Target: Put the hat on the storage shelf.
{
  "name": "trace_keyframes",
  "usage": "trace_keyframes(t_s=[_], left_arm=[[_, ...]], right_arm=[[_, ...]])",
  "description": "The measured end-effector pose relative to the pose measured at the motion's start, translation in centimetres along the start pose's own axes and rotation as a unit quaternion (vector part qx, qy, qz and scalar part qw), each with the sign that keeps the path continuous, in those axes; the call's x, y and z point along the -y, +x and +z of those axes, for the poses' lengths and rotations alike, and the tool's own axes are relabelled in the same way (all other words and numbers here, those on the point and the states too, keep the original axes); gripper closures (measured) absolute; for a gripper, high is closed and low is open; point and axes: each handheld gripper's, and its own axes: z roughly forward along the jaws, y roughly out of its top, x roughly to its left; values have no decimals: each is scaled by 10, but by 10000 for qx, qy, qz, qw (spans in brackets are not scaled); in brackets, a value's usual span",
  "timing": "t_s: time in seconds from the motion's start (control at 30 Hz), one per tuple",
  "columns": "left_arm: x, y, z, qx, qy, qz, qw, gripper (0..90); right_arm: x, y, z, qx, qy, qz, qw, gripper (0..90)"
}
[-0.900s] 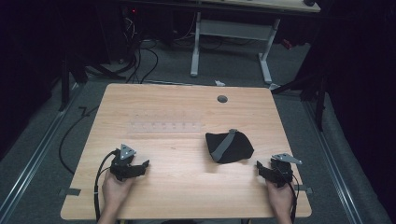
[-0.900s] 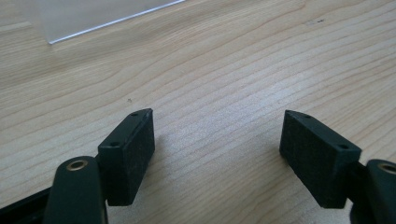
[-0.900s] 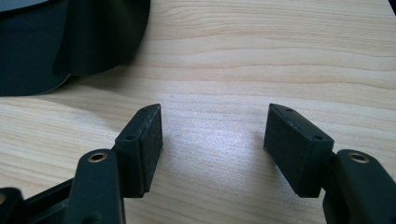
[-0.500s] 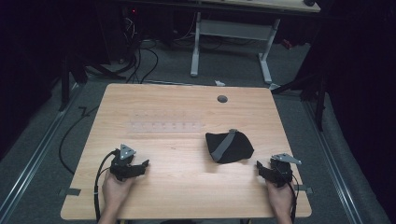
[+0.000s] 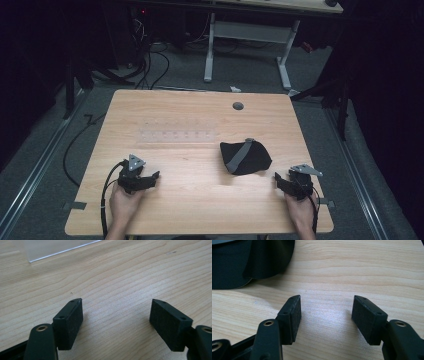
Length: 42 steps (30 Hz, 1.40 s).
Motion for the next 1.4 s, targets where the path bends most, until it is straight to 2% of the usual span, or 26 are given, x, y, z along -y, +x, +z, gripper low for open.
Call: trace_keyframes(t_s=[0.43, 0.5, 0.7, 0.73, 0.83, 1.0, 1.13, 1.4], left_arm=[[0, 0, 0, 1, 3, -14, 10000, 274], [0, 0, 0, -1, 4, -15, 10000, 274], [0, 0, 0, -15, 0, -25, 10000, 273], [0, 0, 0, -14, 0, -26, 10000, 273], [0, 0, 0, -12, 4, -22, 10000, 271], [0, 0, 0, -11, 14, -8, 10000, 270], [0, 0, 0, -21, 9, -7, 10000, 269], [0, 0, 0, -24, 15, -7, 10000, 270]], right_arm=[[0, 0, -1, 29, 10, -22, 10000, 414], [2, -1, -3, -85, -27, 82, 9999, 449], [7, -4, -12, -284, -146, 269, 9991, 439], [10, -5, -16, -432, -136, 390, 9982, 438], [13, -4, -19, -404, -152, 337, 9985, 441], [19, 1, -30, -554, -115, 255, 9981, 473], [21, 6, -32, -570, -104, 212, 9981, 488], [10, 23, -35, -789, -202, 143, 9966, 458]])
